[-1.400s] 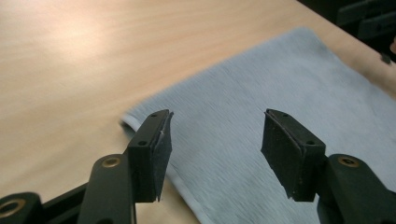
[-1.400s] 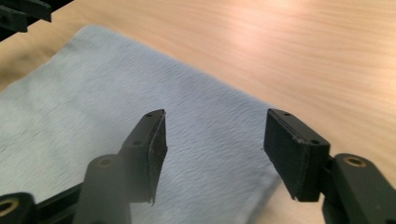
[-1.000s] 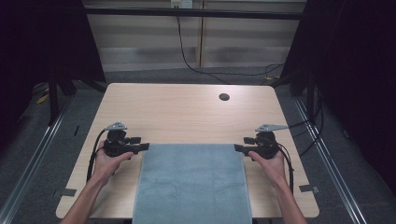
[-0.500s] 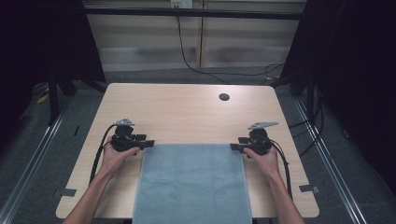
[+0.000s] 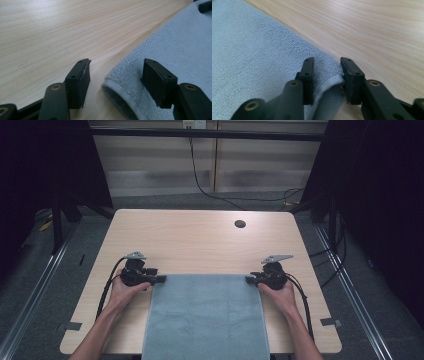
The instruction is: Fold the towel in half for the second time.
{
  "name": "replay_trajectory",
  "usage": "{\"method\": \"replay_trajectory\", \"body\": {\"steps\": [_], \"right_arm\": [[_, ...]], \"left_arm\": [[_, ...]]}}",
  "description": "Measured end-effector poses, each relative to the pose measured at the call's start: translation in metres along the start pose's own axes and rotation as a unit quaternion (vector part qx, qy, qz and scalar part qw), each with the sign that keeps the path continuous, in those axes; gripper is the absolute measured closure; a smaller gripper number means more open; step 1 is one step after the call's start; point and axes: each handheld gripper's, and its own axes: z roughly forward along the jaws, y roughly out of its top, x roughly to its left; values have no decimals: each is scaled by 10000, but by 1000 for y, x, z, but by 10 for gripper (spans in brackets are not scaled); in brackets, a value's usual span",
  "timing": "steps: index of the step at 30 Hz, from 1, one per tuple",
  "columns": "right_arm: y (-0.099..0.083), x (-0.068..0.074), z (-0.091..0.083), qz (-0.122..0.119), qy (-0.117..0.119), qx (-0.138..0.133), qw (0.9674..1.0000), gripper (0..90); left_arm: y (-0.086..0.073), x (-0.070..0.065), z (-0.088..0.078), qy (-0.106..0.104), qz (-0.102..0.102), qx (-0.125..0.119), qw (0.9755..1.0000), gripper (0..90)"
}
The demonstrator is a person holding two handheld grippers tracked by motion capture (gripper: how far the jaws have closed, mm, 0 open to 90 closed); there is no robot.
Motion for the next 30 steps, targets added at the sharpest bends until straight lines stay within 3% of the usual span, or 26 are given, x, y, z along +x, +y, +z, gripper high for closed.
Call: {"method": "replay_trajectory", "body": {"steps": [3,6,10,14,16,21,30], "right_arm": [[0,4,1,16,20,26,10000,761],[0,6,1,24,-8,9,10000,795],[0,5,0,81,38,-16,10000,810],[1,5,-3,35,106,-114,9999,821],[2,5,-7,68,137,-204,9997,825],[10,3,-19,121,260,-537,9981,833],[36,-1,-36,60,174,-944,9954,838]], "left_arm": [[-4,-4,-3,-11,226,46,9997,427],[-7,-6,-4,26,376,41,9993,525],[-13,-6,-3,68,283,-163,9994,677],[-14,-9,-3,57,280,-178,9994,808],[-12,-9,-4,20,253,-205,9995,820],[-2,-6,-13,-72,78,-554,9984,825],[28,-8,-24,2,151,-916,9957,829]]}}
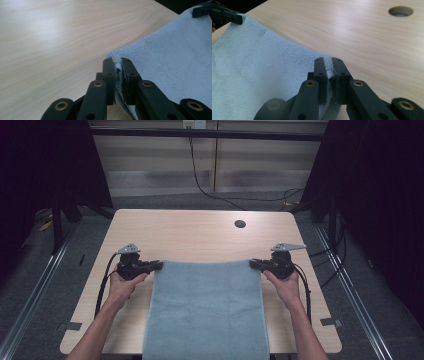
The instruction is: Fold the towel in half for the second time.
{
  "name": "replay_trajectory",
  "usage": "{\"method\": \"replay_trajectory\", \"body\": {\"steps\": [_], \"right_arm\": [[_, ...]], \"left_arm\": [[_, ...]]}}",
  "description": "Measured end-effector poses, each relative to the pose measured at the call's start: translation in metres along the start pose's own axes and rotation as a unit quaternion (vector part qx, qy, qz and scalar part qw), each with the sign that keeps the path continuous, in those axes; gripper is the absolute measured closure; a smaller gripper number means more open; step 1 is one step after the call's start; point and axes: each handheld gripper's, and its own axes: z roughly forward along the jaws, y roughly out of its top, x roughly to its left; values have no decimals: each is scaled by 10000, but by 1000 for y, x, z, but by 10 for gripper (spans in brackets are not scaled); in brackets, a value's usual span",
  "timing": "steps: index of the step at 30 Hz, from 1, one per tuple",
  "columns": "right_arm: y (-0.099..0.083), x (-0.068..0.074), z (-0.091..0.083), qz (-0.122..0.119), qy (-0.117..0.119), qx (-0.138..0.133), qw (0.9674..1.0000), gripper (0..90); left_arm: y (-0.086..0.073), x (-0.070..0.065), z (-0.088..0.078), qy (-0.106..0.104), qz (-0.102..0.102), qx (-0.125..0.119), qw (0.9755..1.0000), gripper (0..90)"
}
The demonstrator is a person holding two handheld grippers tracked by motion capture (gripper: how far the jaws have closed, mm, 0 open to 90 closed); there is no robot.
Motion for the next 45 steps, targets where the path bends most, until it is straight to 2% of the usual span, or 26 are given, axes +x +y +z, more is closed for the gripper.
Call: {"method": "replay_trajectory", "body": {"steps": [6,10,16,17,19,21,24,33,37,41,45], "right_arm": [[22,-1,-7,-101,-58,-184,9998,839],[36,-1,-12,-177,-76,-270,9994,840],[53,-3,-16,-216,-108,-356,9991,843],[56,-4,-17,-212,-110,-375,9990,843],[62,-5,-20,-209,-131,-424,9988,844],[71,-6,-23,-216,-149,-531,9982,846],[81,-8,-27,-231,-171,-595,9978,848],[106,-19,-34,-187,-324,-746,9965,851],[104,-20,-37,-130,-271,-844,9960,851],[90,-19,-38,-131,-232,-782,9966,851],[76,-15,-40,-118,-153,-741,9971,851]], "left_arm": [[28,-2,-10,93,102,-257,9996,831],[43,-5,-16,26,131,-458,9989,831],[56,-1,-17,62,146,-469,9988,830],[59,0,-17,95,95,-519,9986,830],[67,1,-18,154,123,-542,9983,831],[74,2,-21,121,56,-708,9974,831],[86,2,-20,225,148,-703,9972,831],[114,4,-18,216,160,-954,9951,832],[113,-1,-18,155,258,-949,9950,832],[98,-4,-20,60,263,-928,9953,831],[85,-10,-21,58,302,-918,9953,831]]}}
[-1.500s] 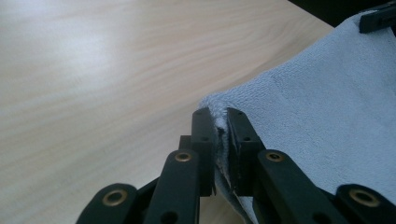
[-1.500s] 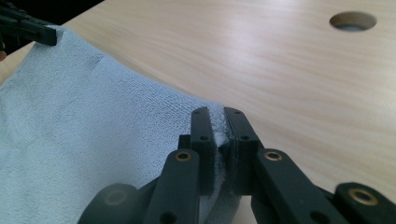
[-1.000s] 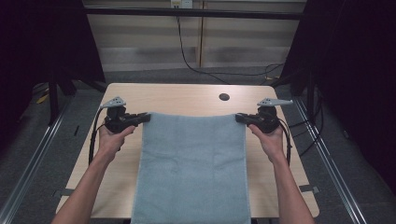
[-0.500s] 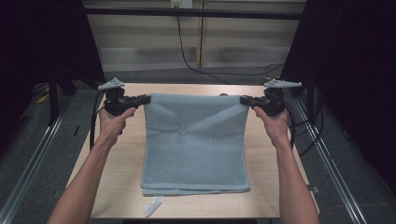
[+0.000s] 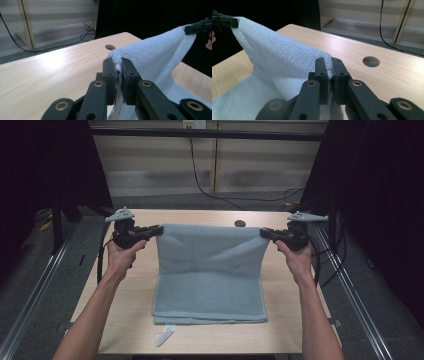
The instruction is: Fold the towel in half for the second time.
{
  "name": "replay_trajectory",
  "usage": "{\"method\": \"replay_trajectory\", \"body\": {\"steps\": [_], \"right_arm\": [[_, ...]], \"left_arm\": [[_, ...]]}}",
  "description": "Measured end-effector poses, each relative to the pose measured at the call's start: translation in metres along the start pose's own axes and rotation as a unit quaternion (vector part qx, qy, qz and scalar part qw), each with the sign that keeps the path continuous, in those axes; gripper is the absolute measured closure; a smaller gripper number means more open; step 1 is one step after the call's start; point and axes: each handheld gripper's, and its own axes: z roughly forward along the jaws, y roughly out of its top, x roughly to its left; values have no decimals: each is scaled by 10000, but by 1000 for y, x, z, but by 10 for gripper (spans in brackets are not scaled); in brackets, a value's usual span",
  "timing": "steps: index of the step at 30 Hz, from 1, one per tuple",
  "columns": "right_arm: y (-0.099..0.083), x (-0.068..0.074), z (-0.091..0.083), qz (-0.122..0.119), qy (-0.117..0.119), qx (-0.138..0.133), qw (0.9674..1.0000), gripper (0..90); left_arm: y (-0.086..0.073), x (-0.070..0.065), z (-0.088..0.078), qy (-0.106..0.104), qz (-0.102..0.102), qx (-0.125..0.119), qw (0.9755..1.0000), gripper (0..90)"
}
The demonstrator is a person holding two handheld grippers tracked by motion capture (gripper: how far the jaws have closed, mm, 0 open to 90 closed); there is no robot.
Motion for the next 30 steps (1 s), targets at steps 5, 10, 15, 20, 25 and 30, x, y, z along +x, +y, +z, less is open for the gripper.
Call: {"method": "replay_trajectory", "body": {"steps": [5,10,15,20,25,30], "right_arm": [[-13,7,-5,18,140,-1,9999,851],[-24,17,-9,-71,231,82,9997,850],[-35,26,-16,-158,310,133,9993,850],[-45,34,-26,-182,394,115,9990,848],[-50,43,-35,-295,421,158,9986,848],[-66,51,-43,-298,531,258,9978,846]], "left_arm": [[-14,-2,-7,-84,-75,-1,9999,830],[-29,-7,-15,-137,-113,-20,9998,830],[-43,-15,-25,-239,-97,5,9997,829],[-52,-26,-39,-361,-73,-51,9993,826],[-59,-38,-49,-377,6,-95,9992,827],[-73,-43,-56,-441,14,36,9990,826]]}}
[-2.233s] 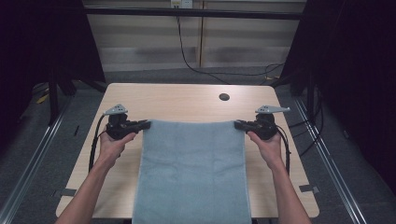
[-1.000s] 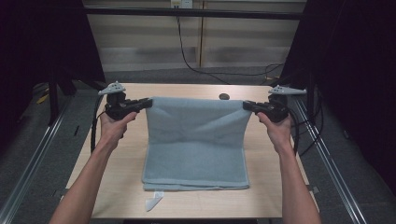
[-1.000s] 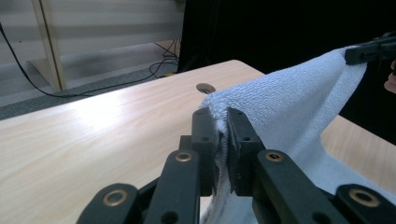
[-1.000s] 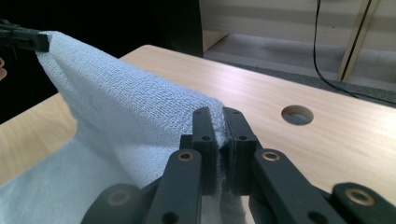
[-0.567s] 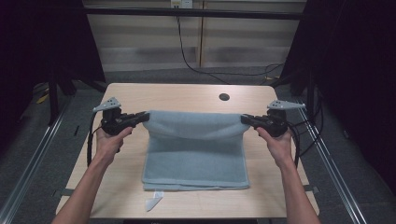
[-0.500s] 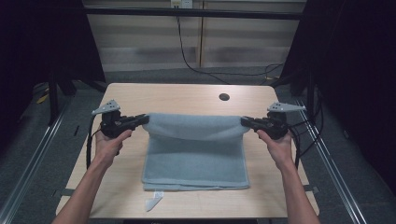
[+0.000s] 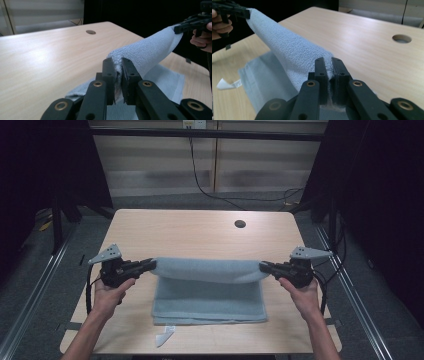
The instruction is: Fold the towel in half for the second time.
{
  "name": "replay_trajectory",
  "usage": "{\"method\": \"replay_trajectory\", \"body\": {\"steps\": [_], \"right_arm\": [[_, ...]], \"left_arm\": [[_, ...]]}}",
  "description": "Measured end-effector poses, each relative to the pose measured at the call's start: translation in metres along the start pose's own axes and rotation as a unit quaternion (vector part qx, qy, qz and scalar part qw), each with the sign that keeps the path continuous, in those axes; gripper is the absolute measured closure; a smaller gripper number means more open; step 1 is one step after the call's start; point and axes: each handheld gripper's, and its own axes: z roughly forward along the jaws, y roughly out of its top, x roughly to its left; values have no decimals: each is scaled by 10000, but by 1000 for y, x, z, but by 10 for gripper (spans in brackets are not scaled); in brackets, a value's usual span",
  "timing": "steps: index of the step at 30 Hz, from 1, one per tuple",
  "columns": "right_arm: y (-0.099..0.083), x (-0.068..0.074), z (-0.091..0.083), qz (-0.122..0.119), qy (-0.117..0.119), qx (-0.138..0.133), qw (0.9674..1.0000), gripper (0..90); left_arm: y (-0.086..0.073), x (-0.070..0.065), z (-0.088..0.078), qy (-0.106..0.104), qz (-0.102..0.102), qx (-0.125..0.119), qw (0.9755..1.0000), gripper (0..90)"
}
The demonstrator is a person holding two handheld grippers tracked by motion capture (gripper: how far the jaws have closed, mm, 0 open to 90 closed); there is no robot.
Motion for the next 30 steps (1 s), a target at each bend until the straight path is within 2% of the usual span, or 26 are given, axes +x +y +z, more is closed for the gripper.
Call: {"method": "replay_trajectory", "body": {"steps": [6,11,12,13,19,21,23,25,27,30], "right_arm": [[-24,15,0,49,110,274,9996,844],[-41,17,2,127,149,473,9987,839],[-45,17,2,159,146,522,9984,837],[-49,18,3,192,156,549,9982,836],[-66,22,4,254,216,800,9962,823],[-71,24,4,260,231,861,9957,813],[-76,26,2,248,243,877,9955,801],[-80,29,1,253,218,935,9951,783],[-87,31,0,302,274,1015,9940,766],[-91,36,-3,319,252,1047,9937,729]], "left_arm": [[-22,-6,-3,20,-74,253,9997,826],[-37,-14,-4,1,-14,505,9987,824],[-41,-14,-3,-30,-53,551,9985,823],[-44,-15,-3,-14,-29,654,9979,823],[-59,-20,-3,-25,-21,901,9959,814],[-65,-21,-7,-48,-74,895,9959,808],[-71,-24,-9,-17,-8,986,9951,807],[-77,-25,-11,-67,-34,1060,9943,805],[-76,-27,-14,-75,34,1037,9946,796],[-76,-31,-18,-114,23,984,9951,781]]}}
